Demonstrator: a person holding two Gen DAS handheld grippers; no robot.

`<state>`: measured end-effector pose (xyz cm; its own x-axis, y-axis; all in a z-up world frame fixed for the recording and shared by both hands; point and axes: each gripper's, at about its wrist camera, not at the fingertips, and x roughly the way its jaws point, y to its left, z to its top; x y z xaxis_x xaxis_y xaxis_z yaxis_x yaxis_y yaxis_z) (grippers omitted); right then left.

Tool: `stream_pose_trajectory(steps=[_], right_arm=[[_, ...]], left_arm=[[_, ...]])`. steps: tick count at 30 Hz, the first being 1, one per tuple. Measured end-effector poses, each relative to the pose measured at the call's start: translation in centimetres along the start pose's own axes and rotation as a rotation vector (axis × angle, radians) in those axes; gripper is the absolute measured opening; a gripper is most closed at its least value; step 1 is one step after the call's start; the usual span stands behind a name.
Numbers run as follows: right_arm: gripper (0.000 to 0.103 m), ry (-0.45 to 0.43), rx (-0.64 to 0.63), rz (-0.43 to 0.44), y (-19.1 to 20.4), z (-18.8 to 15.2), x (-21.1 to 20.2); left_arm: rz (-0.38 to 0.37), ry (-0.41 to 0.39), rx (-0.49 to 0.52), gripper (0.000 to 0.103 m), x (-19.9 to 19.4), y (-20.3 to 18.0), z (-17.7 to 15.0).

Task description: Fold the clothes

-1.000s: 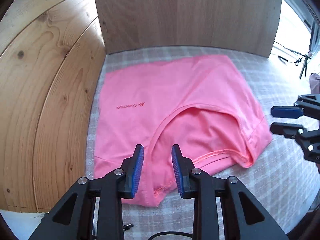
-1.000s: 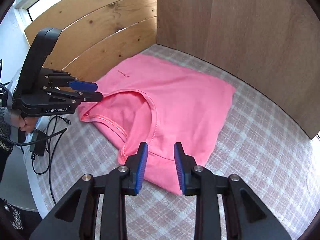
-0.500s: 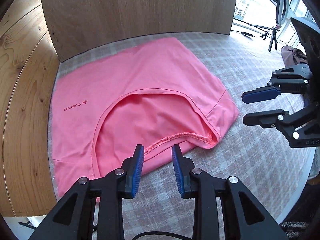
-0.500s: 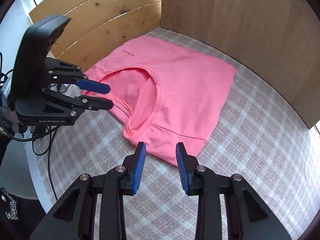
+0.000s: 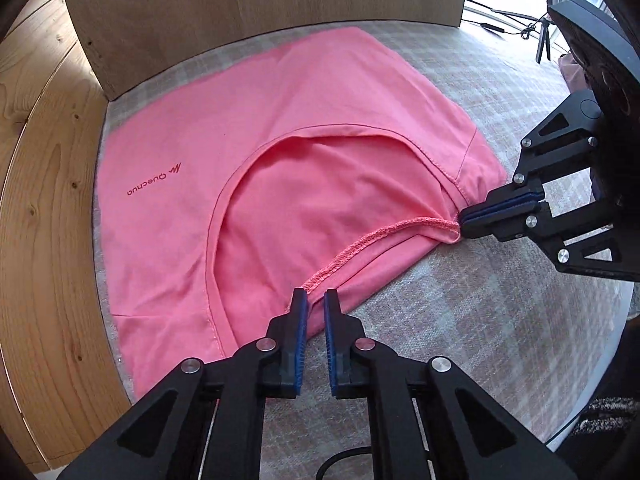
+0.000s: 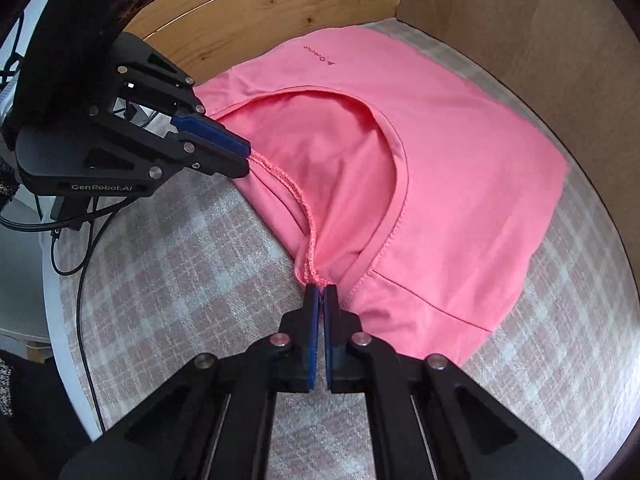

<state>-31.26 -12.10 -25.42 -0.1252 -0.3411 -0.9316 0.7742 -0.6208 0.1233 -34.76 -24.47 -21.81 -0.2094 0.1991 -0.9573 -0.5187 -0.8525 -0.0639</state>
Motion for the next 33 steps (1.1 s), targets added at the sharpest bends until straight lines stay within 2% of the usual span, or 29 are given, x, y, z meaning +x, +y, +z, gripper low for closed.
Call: stream_pose_trajectory(steps=[1,5,8,9,10,13,16,19,20,22,24,27,29,31,33], right_arm=[[0.002,-0.009,0.017,0.007,-0.5,0.1,-0.5],[0.002,-0.067,0.138,0.123,-3.0,0.3,-2.4],[0.003,-0.012,0.095,0.097,-2.5,0.5,-1.6],[0.007,0.011,0.080,0.096,-2.2,0.6,-1.3],[0.009,0.006,0.083,0.121,-2.1,0.8,-1.6],[0.014,-0.098,0.168,0.176,-3.0,1.3,-2.7],[0.014,-0.144,0.260,0.113,-4.6,1.7,-1.7],[0.014,-0.086,0.301,0.107,-5.6,2.8,1.4],[0.006,-0.066,0.285,0.083,-5.7,2.7,1.4],[0.004,-0.026,0.256,0.042,-5.7,2.5,1.4],[0.008,-0.041,0.268,0.087,-6.2,2.1,0.0],[0.012,-0.137,0.327,0.138,-7.2,2.4,-1.3],[0.012,-0.127,0.336,0.128,-7.2,3.0,-0.3],[0.012,-0.089,0.315,0.102,-6.7,3.4,0.8],[0.012,-0.067,0.290,0.084,-6.1,3.3,1.2]], left_arm=[[-0.004,0.001,-0.006,0.002,-0.1,0.2,0.0],[-0.016,0.008,-0.004,0.002,-0.2,0.5,-0.4],[-0.013,0.016,0.006,0.002,-0.5,0.3,-0.3],[-0.012,0.016,0.007,0.002,-0.8,0.2,-0.3],[-0.010,0.006,0.010,0.003,-1.2,0.1,-0.1],[-0.035,-0.064,0.013,0.003,-3.1,-0.8,0.8],[-0.056,-0.099,0.018,0.006,-3.0,-1.5,2.5],[-0.092,-0.055,0.025,0.006,-0.6,-2.0,3.6],[-0.088,-0.041,0.041,0.006,0.1,-2.3,3.4],[-0.087,-0.008,0.072,0.007,1.0,-2.7,2.5],[-0.082,0.006,0.085,0.009,1.4,-2.7,1.5],[-0.112,-0.037,0.027,0.009,1.7,-1.9,1.2],[-0.128,-0.065,-0.017,0.009,2.2,-1.3,1.4],[-0.124,-0.066,0.002,0.007,3.2,-1.6,1.6],[-0.097,-0.050,0.058,0.018,4.2,-2.5,1.4]])
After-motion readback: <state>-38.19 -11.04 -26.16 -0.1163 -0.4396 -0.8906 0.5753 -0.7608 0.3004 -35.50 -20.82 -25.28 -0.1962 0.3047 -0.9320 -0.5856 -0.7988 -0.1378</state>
